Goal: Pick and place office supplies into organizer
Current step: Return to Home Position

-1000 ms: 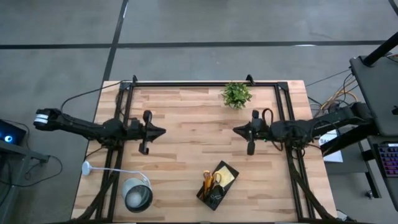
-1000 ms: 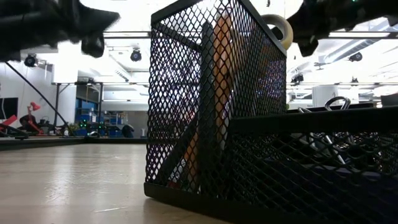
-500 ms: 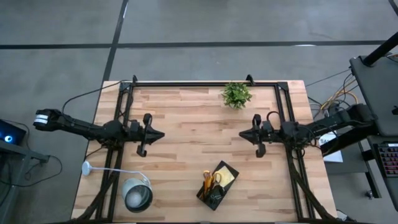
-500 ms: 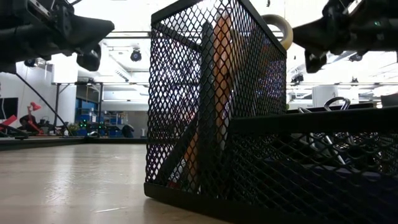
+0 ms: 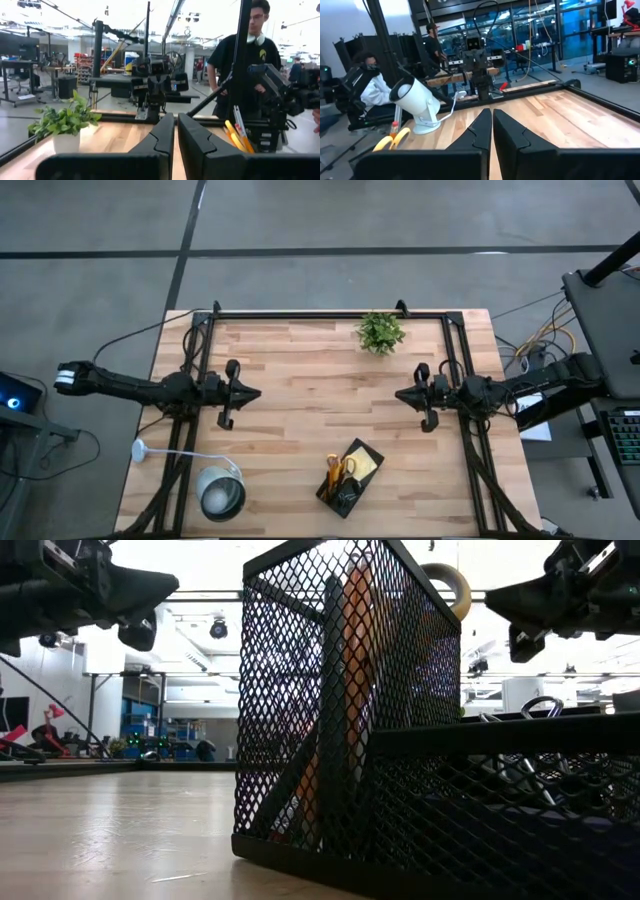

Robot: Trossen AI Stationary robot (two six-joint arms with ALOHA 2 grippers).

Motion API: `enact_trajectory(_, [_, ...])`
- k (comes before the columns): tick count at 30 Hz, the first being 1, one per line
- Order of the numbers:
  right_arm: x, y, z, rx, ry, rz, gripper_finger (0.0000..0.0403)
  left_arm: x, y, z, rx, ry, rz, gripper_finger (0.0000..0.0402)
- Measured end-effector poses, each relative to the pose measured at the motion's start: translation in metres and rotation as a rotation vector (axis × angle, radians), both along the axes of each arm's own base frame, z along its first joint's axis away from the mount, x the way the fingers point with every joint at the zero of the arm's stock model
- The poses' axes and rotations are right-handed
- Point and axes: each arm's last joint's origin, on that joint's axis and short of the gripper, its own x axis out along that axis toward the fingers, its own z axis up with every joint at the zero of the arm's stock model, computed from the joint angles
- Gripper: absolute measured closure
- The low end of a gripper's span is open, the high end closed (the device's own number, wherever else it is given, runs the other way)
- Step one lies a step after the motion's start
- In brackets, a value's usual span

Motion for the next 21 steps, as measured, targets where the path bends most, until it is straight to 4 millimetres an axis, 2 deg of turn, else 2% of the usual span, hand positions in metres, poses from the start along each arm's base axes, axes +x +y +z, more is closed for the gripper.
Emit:
enact_trajectory(12, [-0.009,-0.003,0.005,-0.041,-0.026,-0.061,0.0394,-0.022,0.004,0.011,0.041,-0.103,0.086,0.0394])
enact_trajectory(18, [-0.013,-0.004,0.004,-0.042,-0.002,-0.072,0.0394,-0.031,0.006,0.007,0.036,-0.074,0.125,0.0394])
enact_trajectory(21, [-0.016,-0.005,0.007,-0.047,-0.029,-0.097,0.0394,-0.036,0.006,0.011,0.036,-0.134,0.131,0.0394])
